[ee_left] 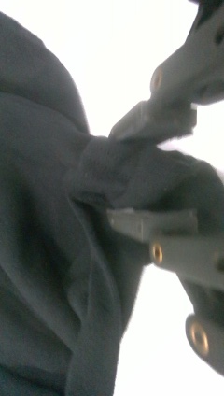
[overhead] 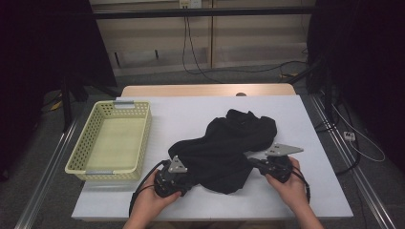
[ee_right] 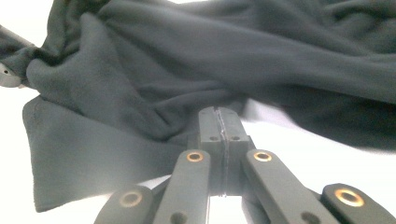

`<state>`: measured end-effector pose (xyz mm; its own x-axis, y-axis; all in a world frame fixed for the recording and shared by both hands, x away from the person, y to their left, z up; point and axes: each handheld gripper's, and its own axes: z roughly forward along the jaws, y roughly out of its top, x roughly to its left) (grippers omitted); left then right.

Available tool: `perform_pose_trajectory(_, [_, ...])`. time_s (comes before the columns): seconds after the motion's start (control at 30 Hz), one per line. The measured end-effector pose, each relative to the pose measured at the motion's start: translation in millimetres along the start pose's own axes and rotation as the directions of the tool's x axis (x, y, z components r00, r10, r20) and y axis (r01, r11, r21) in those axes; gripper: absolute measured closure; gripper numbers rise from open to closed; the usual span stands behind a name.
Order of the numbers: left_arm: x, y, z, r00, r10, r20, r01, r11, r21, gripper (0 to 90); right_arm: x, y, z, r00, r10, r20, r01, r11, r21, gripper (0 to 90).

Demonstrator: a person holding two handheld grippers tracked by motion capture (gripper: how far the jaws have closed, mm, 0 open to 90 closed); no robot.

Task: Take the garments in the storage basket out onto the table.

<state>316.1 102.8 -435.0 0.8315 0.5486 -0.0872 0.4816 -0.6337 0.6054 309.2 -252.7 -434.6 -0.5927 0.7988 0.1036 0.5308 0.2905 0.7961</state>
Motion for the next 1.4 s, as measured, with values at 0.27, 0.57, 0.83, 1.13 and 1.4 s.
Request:
perform_pose_trajectory(0.27, [11.4,6.6,-32.6,0.9931,-0.099,0.063,0.107,0.9847,-0.138,78.2,-19.1,-2.0,-32.5,0.998,0.025,0.059,-0.021,0.998,-0.065,90.0])
perform_pose_trajectory(0.57, [32.1,-7.7,-32.7,0.9761,-0.214,0.04,0.217,0.9638,-0.154,76.4,-22.4,-0.4,-1.4,0.9898,-0.048,0.134,0.046,0.999,0.017,90.0])
perform_pose_trajectory(0.83, [31.2,-9.9,-33.2,0.975,-0.222,0.006,0.221,0.9663,-0.132,76.7,-13.8,-1.2,2.6,0.9865,-0.096,0.133,0.093,0.995,0.033,63.9])
perform_pose_trajectory(1.13, [28.6,-11.1,-37.9,0.9759,-0.217,-0.021,0.212,0.968,-0.133,76.9,35.5,-7.2,-10.6,0.9877,-0.143,-0.062,0.144,0.99,0.001,53.9])
perform_pose_trajectory(1.4, [27.9,-9.3,-38.3,0.9767,-0.214,-0.017,0.21,0.9683,-0.135,77.1,55.7,-26.3,3.0,0.9717,-0.17,-0.164,0.183,0.981,0.068,48.5])
